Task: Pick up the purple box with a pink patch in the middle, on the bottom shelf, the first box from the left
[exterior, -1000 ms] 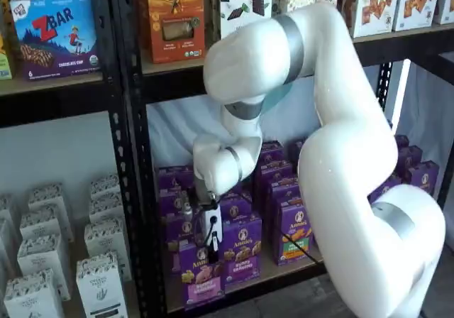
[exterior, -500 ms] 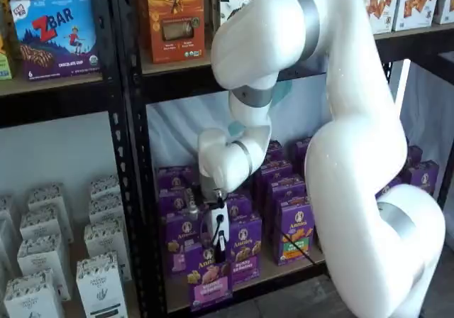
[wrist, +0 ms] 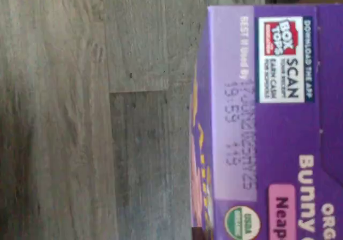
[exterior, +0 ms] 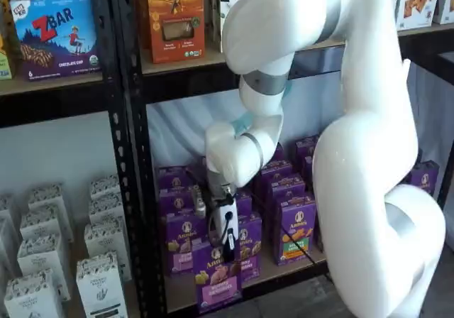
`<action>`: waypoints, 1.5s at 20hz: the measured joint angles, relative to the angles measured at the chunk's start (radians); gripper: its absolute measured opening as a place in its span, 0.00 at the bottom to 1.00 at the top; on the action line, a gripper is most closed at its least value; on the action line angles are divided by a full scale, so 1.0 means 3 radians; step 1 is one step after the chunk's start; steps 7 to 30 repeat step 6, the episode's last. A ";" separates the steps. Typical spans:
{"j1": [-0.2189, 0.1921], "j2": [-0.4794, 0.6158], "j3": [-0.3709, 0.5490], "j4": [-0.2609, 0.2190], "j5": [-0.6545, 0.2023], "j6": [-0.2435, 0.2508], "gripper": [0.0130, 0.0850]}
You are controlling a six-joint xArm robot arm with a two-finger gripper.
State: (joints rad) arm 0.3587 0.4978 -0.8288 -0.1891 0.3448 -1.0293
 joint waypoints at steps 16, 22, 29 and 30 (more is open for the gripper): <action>-0.0030 -0.0199 0.0186 0.0103 0.0001 -0.0127 0.28; -0.0030 -0.0199 0.0186 0.0103 0.0001 -0.0127 0.28; -0.0030 -0.0199 0.0186 0.0103 0.0001 -0.0127 0.28; -0.0030 -0.0199 0.0186 0.0103 0.0001 -0.0127 0.28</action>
